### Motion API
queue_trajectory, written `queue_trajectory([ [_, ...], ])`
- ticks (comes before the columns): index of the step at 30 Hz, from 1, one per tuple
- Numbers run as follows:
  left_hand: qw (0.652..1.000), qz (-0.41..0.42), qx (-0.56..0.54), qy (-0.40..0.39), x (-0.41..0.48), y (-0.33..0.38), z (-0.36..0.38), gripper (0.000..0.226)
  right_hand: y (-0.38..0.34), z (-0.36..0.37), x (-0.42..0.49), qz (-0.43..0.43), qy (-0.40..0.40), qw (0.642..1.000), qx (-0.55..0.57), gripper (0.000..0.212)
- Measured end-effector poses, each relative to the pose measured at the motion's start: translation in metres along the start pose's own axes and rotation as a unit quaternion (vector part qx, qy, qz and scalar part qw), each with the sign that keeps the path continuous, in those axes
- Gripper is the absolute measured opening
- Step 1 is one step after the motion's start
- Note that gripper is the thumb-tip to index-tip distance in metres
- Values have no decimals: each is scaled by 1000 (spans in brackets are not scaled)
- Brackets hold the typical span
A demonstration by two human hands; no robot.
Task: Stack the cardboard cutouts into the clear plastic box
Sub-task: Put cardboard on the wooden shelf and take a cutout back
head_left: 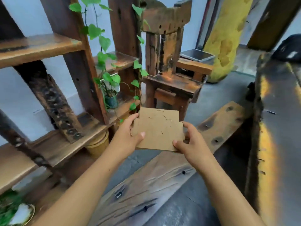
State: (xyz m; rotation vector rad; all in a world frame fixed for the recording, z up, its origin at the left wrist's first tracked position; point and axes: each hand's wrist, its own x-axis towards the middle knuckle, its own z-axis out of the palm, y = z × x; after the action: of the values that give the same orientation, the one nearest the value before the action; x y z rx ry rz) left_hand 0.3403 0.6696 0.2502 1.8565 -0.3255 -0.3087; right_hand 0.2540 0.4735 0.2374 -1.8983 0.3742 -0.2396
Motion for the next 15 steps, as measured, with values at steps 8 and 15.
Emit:
queue_trajectory([
  [8, 976, 69, 55, -201, -8, 41, 153, 54, 63, -128, -94, 71, 192, 976, -75, 70],
  [15, 909, 119, 93, -389, -31, 65, 297, 60, 103, -191, -185, 215, 361, 899, -121, 65],
])
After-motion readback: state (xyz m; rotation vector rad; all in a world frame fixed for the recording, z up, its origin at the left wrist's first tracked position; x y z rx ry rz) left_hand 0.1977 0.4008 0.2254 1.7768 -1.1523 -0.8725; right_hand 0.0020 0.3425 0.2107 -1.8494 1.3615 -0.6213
